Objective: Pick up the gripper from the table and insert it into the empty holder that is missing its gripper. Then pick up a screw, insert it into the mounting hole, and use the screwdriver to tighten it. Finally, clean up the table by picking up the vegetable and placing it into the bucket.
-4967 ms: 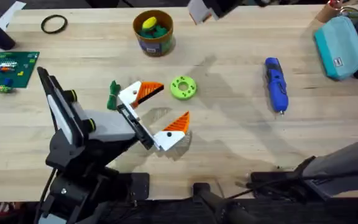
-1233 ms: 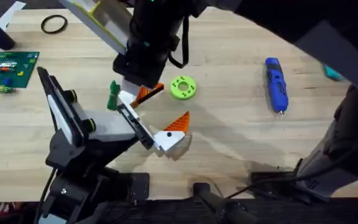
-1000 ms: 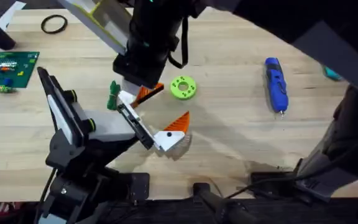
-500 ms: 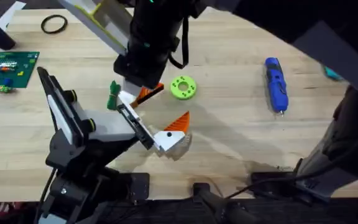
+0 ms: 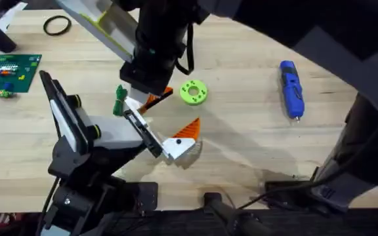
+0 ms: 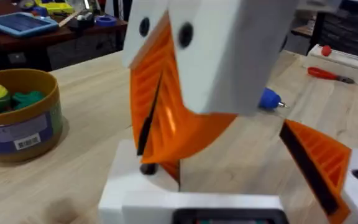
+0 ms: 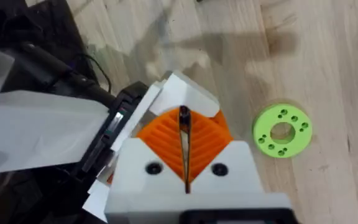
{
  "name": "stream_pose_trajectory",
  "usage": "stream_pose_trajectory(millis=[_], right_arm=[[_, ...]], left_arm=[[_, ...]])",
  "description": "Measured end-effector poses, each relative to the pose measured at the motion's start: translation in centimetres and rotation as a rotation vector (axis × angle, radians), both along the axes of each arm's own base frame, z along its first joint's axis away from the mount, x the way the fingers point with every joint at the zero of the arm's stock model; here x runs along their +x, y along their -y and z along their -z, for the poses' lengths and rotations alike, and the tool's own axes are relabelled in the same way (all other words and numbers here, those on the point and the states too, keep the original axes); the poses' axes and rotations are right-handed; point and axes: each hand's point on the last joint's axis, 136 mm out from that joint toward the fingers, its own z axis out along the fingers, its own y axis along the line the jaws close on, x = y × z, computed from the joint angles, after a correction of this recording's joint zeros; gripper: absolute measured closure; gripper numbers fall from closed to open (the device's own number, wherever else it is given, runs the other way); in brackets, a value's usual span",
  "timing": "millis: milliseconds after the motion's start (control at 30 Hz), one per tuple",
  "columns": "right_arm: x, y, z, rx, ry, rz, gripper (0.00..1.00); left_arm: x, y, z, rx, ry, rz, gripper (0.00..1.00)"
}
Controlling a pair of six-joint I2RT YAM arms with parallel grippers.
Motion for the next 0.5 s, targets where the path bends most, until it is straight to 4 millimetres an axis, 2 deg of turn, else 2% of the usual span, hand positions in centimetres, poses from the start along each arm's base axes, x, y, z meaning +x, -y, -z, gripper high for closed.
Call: stream_pose_trajectory(millis=[500], right_arm=[[0.04,-0.06,0.23,-0.004,-0.003,0.000,0.999]], left_arm=[[0.00,0.00,0.01,0.000,-0.001,0.000,0.016]])
